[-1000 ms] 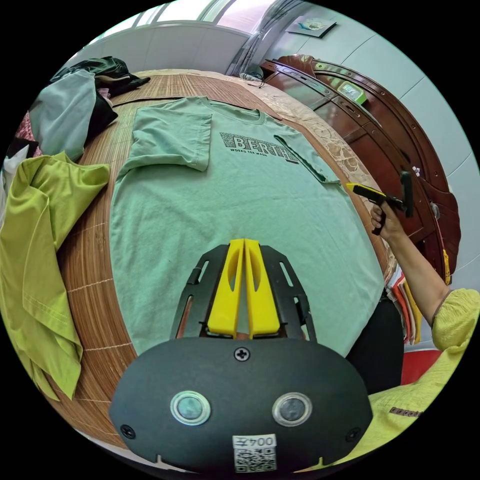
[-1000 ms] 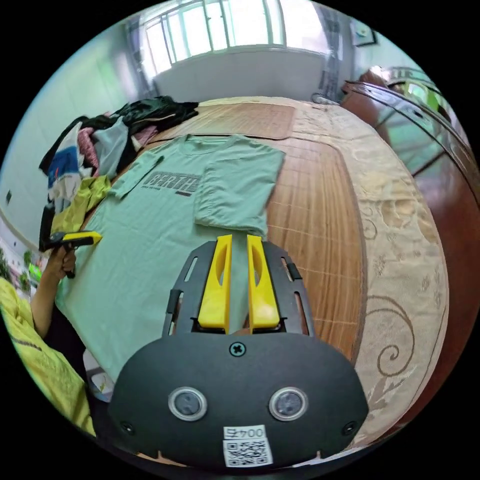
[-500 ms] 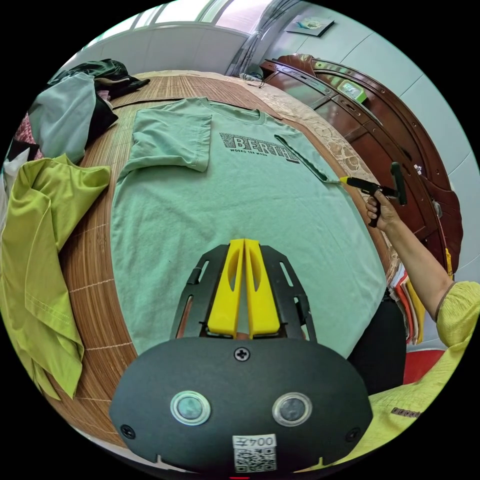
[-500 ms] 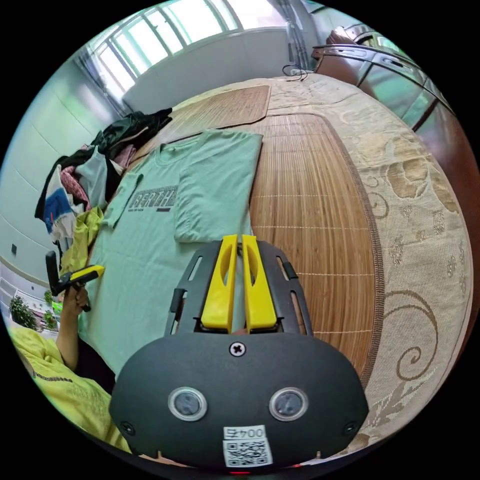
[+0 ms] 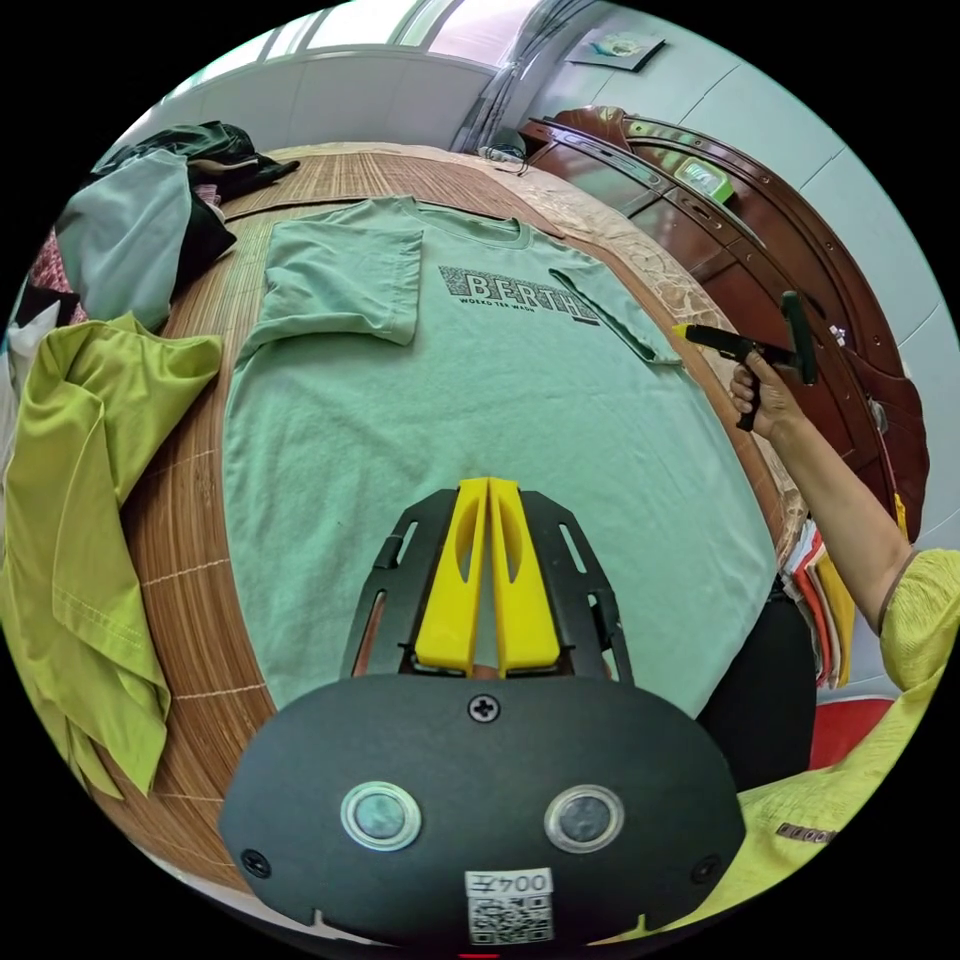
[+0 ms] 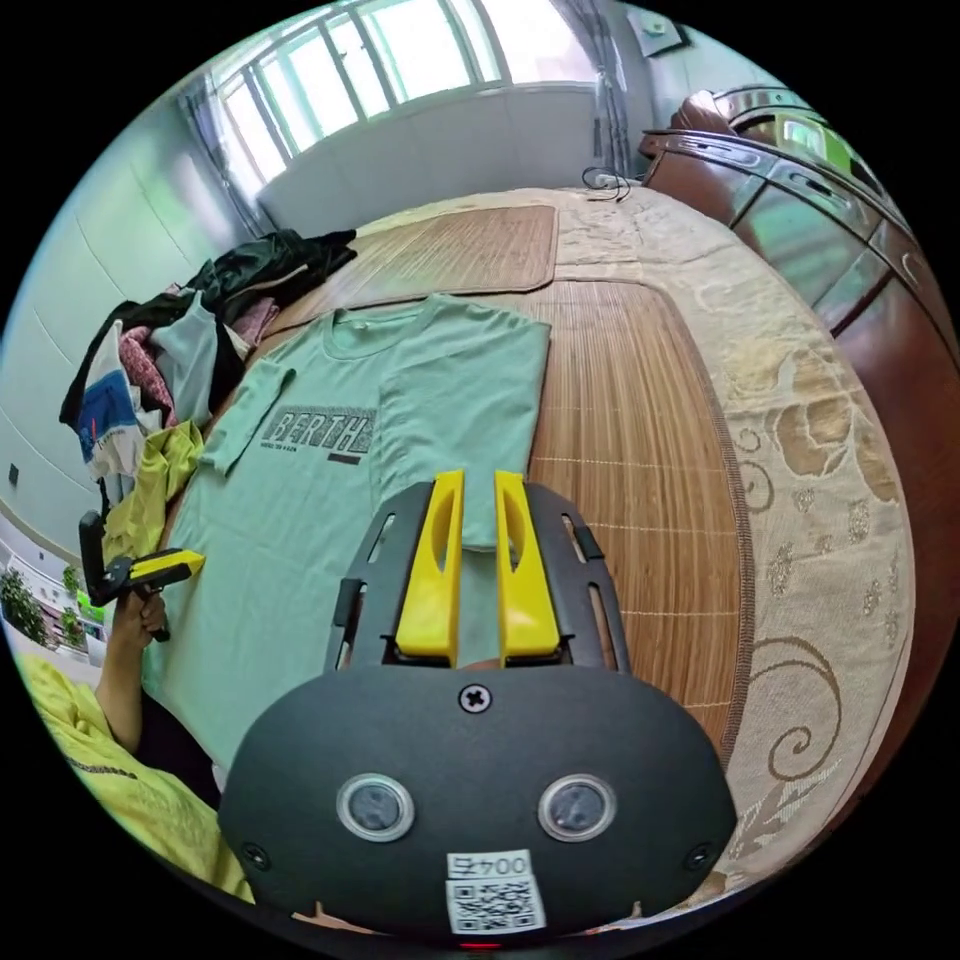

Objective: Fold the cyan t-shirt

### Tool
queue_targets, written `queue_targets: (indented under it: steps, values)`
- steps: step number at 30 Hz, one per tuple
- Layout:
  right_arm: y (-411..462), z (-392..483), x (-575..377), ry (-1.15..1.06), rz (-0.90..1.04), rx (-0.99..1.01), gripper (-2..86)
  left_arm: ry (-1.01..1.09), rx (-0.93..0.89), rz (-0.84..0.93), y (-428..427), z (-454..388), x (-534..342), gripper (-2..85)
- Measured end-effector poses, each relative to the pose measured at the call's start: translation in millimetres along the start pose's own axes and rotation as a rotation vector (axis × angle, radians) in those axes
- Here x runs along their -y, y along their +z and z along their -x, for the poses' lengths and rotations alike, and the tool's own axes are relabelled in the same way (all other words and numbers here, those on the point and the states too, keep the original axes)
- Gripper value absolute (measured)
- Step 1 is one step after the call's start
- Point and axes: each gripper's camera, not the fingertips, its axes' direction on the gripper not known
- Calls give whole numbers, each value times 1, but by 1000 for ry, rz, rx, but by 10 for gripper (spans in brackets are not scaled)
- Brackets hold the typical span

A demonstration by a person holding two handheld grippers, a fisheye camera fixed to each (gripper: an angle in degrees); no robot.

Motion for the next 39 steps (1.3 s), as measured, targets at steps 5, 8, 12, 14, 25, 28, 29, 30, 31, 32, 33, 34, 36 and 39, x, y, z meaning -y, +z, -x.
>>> queue_targets:
  steps: [5,8,12,14,25,28,29,30,31,32,33,34,36,39]
  values:
    - [-2,-14,-4,58,55,2,60,4,7,-1,8,-7,-2,6]
    - [-58,-6,-31,90,-61,155,76,0,1,1,14,-10,-3,6]
    - [-93,28,-114,175,-121,418,87,-4,-12,-2,19,-14,-5,7]
    - [-95,32,-153,251,-165,491,84,4,13,-8,11,-20,-4,9]
    - [-56,68,-201,101,-86,642,65,92,375,-55,3,26,70,57]
    - [-55,71,-200,73,-57,661,64,111,451,-13,27,27,89,64]
    - [-56,71,-200,68,-55,664,64,114,459,-20,32,26,92,62]
    - [-58,72,-202,58,-49,663,64,117,460,-24,34,25,93,59]
    - [-61,71,-204,54,-47,662,63,124,472,-22,41,23,93,52]
    - [-62,70,-205,54,-49,664,63,129,491,-5,53,24,93,46]
    - [-64,67,-209,59,-54,669,61,130,502,1,58,25,92,43]
    - [-65,64,-212,67,-54,677,59,137,519,-1,66,27,88,39]
    - [-66,59,-215,78,-54,685,57,131,524,-20,67,30,83,36]
    - [-67,55,-219,84,-50,692,54,72,497,10,60,33,86,37]
